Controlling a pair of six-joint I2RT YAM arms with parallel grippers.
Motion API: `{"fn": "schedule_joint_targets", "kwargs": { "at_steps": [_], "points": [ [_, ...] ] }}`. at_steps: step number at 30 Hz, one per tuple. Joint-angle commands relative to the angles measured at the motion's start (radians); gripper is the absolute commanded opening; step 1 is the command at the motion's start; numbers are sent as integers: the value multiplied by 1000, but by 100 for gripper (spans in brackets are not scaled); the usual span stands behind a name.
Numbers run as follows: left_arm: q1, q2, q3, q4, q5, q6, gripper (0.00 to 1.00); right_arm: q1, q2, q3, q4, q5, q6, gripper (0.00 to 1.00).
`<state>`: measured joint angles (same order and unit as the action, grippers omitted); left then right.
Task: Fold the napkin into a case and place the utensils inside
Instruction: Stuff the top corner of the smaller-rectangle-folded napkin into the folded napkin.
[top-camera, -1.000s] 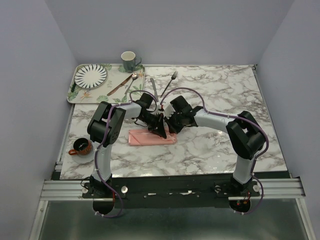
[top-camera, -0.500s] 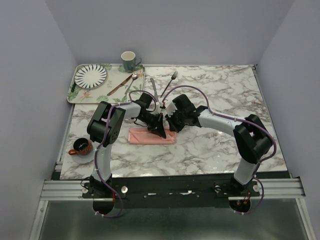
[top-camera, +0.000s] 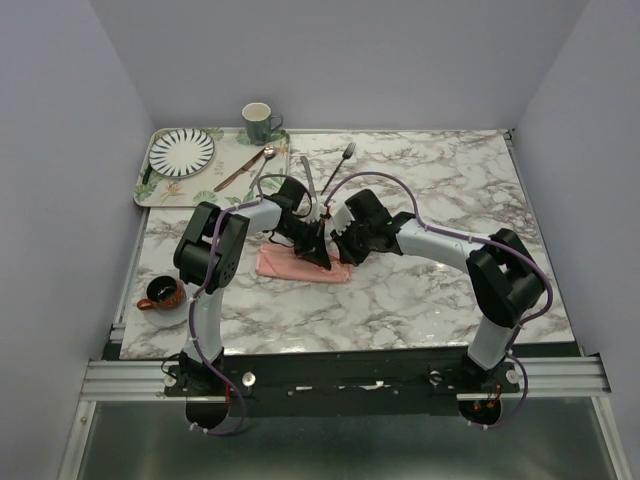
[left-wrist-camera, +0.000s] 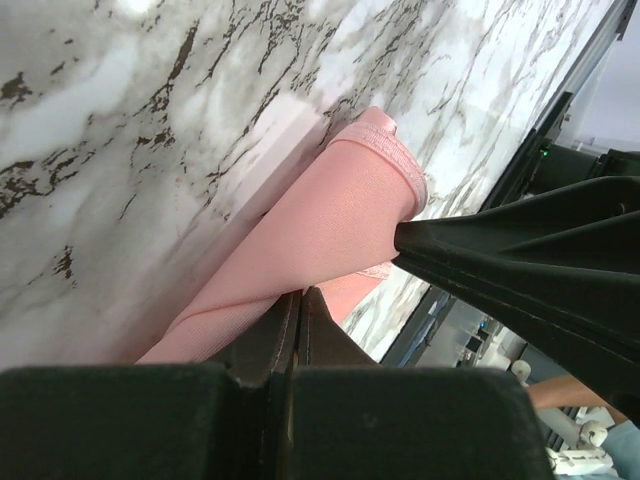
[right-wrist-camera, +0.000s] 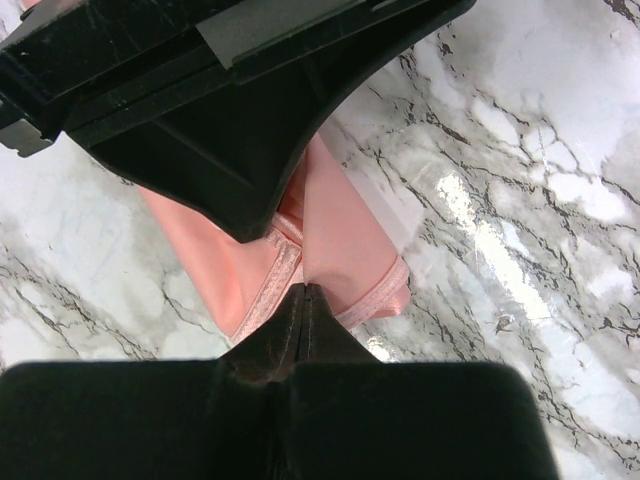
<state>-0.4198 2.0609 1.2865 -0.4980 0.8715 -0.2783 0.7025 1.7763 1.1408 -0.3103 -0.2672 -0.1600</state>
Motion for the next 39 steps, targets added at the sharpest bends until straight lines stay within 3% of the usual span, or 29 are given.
{"fn": "schedule_joint_targets", "kwargs": {
  "at_steps": [1,14,26,30,32,36,39],
  "points": [
    [7,-39,27,15,-40,-21,0,6,3,-9,-12,8,-21,1],
    [-2,-38,65,42,-35,-59,0,6,14,10,-13,19,-21,1],
    [-5,-8,44,105,-117,-91,1,8,20,11,-16,37,-12,1],
    [-4,-45,28,157,-112,-59,9,-3,31,10,-21,42,-3,1],
    [-2,-59,52,148,-124,-27,20,-6,34,10,-23,46,5,1],
    [1,-94,85,104,-103,30,32,-14,44,11,-29,49,17,1],
    [29,-175,25,105,-69,28,38,-17,51,16,-33,57,22,1]
  ]
}}
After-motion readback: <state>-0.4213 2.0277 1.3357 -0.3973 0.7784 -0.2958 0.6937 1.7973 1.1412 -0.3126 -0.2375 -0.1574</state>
